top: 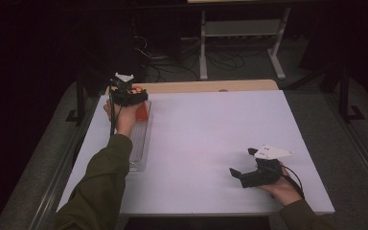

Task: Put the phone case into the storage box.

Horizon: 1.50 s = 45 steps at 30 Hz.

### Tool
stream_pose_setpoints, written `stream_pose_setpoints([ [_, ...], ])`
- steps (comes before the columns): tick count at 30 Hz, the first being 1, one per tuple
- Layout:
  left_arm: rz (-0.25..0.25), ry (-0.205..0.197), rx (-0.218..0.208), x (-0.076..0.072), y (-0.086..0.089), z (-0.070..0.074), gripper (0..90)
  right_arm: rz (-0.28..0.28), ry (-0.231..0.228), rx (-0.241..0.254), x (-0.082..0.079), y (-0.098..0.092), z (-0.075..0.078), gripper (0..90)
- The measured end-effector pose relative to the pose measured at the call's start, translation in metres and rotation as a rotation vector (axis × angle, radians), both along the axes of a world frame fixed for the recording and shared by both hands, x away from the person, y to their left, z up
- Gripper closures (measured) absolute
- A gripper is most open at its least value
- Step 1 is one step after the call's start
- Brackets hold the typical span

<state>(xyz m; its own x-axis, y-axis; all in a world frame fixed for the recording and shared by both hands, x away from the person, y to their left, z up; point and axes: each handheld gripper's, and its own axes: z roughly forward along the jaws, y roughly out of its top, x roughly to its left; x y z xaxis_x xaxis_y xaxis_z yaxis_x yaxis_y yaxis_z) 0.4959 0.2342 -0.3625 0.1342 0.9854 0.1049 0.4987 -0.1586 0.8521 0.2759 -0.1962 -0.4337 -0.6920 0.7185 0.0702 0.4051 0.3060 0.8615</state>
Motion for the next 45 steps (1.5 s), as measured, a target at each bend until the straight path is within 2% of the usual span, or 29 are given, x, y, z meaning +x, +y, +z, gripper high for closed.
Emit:
stream_pose_setpoints([
  [5, -0.001, -0.013, 0.011, 0.003, -0.003, -0.002, 13.9, 0.001, 0.0, 0.001, 0.0, 0.0, 0.0, 0.0],
  [6, -0.009, -0.008, 0.031, 0.003, -0.003, -0.002, 13.8, 0.001, 0.0, 0.001, 0.0, 0.0, 0.0, 0.0],
  [10, -0.012, -0.014, 0.036, 0.007, -0.005, -0.003, 13.6, 0.001, 0.0, 0.002, 0.0, -0.001, 0.0, 0.0],
  [14, -0.014, -0.008, 0.027, 0.01, -0.002, -0.004, 13.5, -0.002, 0.004, 0.003, 0.0, -0.001, 0.0, 0.0],
  [19, -0.022, -0.022, 0.012, 0.015, -0.001, -0.006, 13.5, -0.002, 0.004, 0.006, 0.0, -0.001, 0.0, 0.0],
  [33, -0.04, -0.016, 0.002, 0.024, 0.0, -0.008, 13.4, -0.003, 0.008, 0.007, 0.0, -0.001, -0.001, 0.0],
  [45, -0.049, -0.022, -0.005, 0.026, 0.003, -0.007, 10.7, 0.0, 0.003, 0.002, 0.0, -0.002, -0.001, 0.0],
])
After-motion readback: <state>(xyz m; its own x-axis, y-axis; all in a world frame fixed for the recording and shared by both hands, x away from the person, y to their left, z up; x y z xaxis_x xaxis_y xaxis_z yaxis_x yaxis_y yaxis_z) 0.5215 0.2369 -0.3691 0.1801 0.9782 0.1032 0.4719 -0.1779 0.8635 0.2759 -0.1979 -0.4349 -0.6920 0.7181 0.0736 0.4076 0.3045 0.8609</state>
